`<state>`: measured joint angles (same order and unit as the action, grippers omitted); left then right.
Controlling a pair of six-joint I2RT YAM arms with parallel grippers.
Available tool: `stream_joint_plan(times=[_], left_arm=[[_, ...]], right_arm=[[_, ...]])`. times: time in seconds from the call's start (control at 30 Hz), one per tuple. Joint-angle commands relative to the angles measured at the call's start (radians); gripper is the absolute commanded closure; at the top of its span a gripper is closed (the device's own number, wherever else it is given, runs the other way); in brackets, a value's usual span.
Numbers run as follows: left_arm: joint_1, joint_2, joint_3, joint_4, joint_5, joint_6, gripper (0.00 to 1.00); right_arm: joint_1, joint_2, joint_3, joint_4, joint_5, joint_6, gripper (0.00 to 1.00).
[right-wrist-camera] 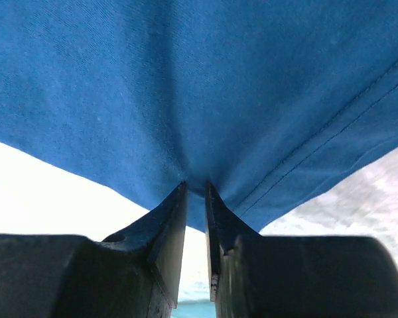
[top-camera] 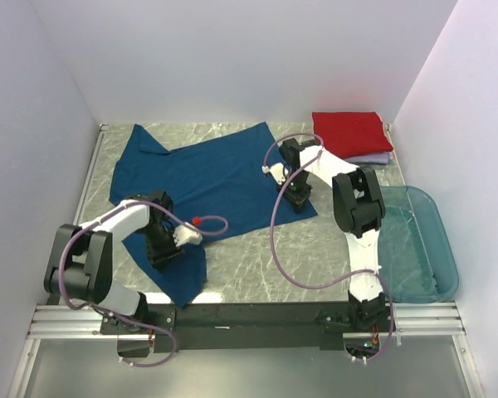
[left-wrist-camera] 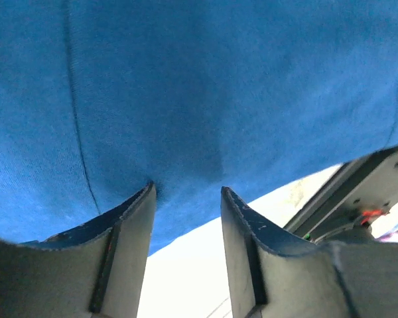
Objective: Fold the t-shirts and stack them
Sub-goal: Flatten the tshirt out
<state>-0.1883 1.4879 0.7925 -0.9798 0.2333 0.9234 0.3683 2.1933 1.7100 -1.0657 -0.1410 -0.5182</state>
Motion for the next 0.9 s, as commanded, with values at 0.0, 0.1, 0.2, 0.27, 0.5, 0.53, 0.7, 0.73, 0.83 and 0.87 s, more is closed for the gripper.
stream_joint_plan(times=[0.0,0.1,0.2,0.27,0.5,0.53,0.7,0.73,0.83,0.87], left_arm=[[-0.039,-0.043,-0.032,-0.042,-0.023,0.118,0.51],[-0.063,-0.069,-0.035,-0.085,-0.04,0.204,0.53],[-0.066,-0.13,-0.007,-0.114,-0.006,0.281,0.54],[-0.065,-0.15,0.057,-0.135,0.05,0.287,0.54],[-0.027,-0.008,0.229,0.098,0.092,-0.032,0.52],[0.001,0.02,0.252,0.114,0.095,-0.062,0.51],[0.069,0.172,0.347,0.092,0.141,-0.069,0.5],[0.07,0.173,0.332,0.092,0.12,-0.032,0.5],[0.063,0.155,0.249,0.092,0.089,0.034,0.51],[0.056,0.144,0.208,0.087,0.075,0.048,0.51]], right_arm=[[-0.006,-0.072,-0.055,0.01,0.047,-0.011,0.76],[-0.009,-0.099,-0.099,0.0,0.054,-0.011,0.76],[-0.009,-0.138,-0.157,-0.007,0.054,-0.014,0.76],[-0.011,-0.159,-0.197,-0.007,0.052,-0.009,0.76],[-0.017,-0.208,-0.297,0.023,0.061,-0.002,0.76],[-0.017,-0.211,-0.305,0.023,0.061,-0.003,0.76],[-0.017,-0.247,-0.358,0.026,0.052,-0.003,0.76],[-0.017,-0.25,-0.368,0.026,0.047,-0.002,0.76],[-0.017,-0.259,-0.389,0.024,0.049,-0.002,0.76],[-0.016,-0.268,-0.397,0.023,0.049,-0.002,0.75]])
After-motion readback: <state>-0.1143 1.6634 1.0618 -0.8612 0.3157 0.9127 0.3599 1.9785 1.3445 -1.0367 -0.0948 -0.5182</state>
